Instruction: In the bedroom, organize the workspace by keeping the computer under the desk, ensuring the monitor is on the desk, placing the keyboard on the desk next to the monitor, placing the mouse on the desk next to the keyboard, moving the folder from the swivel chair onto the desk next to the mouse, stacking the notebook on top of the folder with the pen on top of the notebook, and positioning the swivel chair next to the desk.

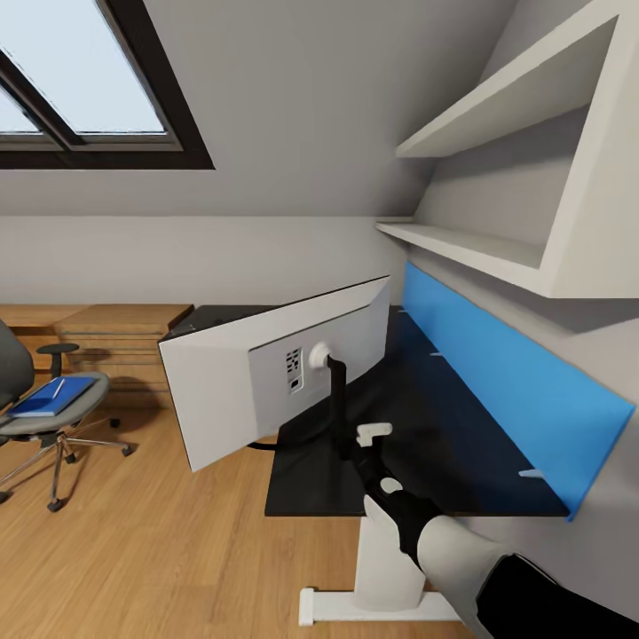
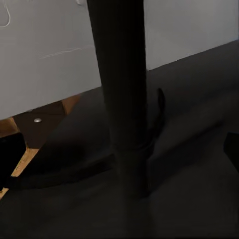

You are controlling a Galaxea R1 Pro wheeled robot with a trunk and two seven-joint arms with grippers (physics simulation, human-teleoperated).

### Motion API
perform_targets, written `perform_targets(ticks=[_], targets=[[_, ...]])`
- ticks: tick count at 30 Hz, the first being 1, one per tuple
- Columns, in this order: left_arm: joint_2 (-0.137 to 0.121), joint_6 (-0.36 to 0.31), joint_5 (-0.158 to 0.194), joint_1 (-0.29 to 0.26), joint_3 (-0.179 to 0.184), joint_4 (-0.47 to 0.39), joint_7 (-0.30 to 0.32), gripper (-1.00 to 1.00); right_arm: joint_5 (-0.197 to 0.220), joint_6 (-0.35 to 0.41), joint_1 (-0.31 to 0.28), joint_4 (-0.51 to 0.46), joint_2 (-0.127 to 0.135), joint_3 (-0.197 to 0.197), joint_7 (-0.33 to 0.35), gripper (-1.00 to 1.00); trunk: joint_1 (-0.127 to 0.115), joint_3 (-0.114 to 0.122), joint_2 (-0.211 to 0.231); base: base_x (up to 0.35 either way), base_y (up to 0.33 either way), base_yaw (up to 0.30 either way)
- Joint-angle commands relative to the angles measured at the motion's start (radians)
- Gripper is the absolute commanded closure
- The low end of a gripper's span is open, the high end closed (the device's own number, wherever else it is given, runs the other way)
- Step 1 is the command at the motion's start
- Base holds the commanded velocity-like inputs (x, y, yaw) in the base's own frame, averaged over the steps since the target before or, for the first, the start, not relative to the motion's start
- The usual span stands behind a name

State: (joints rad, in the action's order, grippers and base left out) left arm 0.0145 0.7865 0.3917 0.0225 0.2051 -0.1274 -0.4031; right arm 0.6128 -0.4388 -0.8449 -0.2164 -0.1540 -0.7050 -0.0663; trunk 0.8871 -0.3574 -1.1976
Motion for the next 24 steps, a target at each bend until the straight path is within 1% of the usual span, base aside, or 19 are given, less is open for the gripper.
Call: perform_targets(ticks=[1,4,8,12,19,24], targets=[[0.001,0.0,0.007,0.001,0.009,-0.003,-0.006,-1.0,0.028,-0.004,-0.001,0.001,0.001,-0.008,0.005,-1.0,0.0,-0.001,-0.001,0.0,0.0,0.0],[0.002,0.0,0.008,0.001,0.011,-0.003,-0.007,-1.0,0.047,-0.006,0.0,0.002,0.001,-0.01,0.014,-1.0,0.0,-0.001,-0.001,0.0,0.0,0.0],[0.001,0.0,0.009,0.001,0.008,-0.002,-0.008,-1.0,0.052,-0.006,0.0,0.002,-0.001,-0.012,0.017,-1.0,0.0,-0.001,-0.001,0.022,0.0,0.0],[0.0,0.002,0.008,0.001,0.009,-0.002,-0.008,-1.0,0.053,-0.006,0.0,0.002,-0.001,-0.013,0.017,-1.0,0.0,-0.001,-0.001,0.231,0.0,0.0],[0.001,0.002,0.007,0.001,0.011,-0.001,-0.007,-1.0,0.053,-0.006,0.0,0.003,0.0,-0.012,0.017,-1.0,0.0,-0.001,-0.001,0.094,0.0,0.0],[0.001,0.001,0.006,0.001,0.014,-0.001,-0.007,-1.0,0.053,-0.006,0.0,0.003,0.0,-0.011,0.016,-1.0,0.0,-0.001,-0.001,0.194,0.0,0.0]])
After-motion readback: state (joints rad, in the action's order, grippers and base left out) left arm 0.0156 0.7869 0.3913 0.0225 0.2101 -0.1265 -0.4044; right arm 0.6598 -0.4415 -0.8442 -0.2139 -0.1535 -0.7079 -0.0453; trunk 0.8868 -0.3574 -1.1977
